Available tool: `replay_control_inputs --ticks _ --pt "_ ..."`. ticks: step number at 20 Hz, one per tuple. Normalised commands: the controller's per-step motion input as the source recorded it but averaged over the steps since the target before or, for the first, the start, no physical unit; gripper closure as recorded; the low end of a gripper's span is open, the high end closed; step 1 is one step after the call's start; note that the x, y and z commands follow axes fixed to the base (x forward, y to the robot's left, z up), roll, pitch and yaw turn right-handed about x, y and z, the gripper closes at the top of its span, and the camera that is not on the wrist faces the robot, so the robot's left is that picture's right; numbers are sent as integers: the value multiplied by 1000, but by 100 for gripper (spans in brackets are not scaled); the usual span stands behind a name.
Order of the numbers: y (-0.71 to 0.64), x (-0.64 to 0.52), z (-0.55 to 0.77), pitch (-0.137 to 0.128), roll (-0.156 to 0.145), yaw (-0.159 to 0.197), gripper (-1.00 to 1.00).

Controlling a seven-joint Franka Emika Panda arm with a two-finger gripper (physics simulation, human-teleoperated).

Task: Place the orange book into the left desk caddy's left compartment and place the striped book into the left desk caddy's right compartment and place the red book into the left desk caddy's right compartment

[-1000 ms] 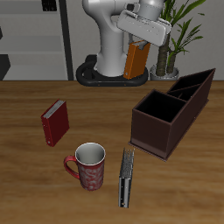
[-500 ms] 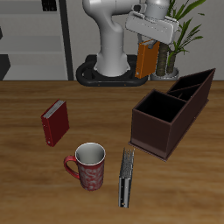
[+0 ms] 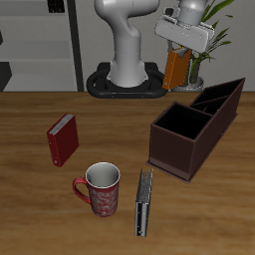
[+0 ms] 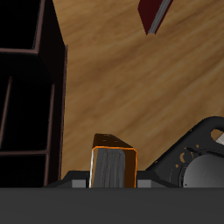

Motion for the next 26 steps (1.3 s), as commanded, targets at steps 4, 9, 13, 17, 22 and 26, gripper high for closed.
replay_control_inputs --ticks 4,9,13,17,22,26 --pt "209 -45 -101 33 43 4 100" --pt "196 -71 21 -18 38 0 100" --pt "232 6 69 -14 63 1 100" --pt "372 162 29 11 84 20 100" --pt "469 135 -78 16 105 45 100" --pt "398 178 85 29 93 3 100"
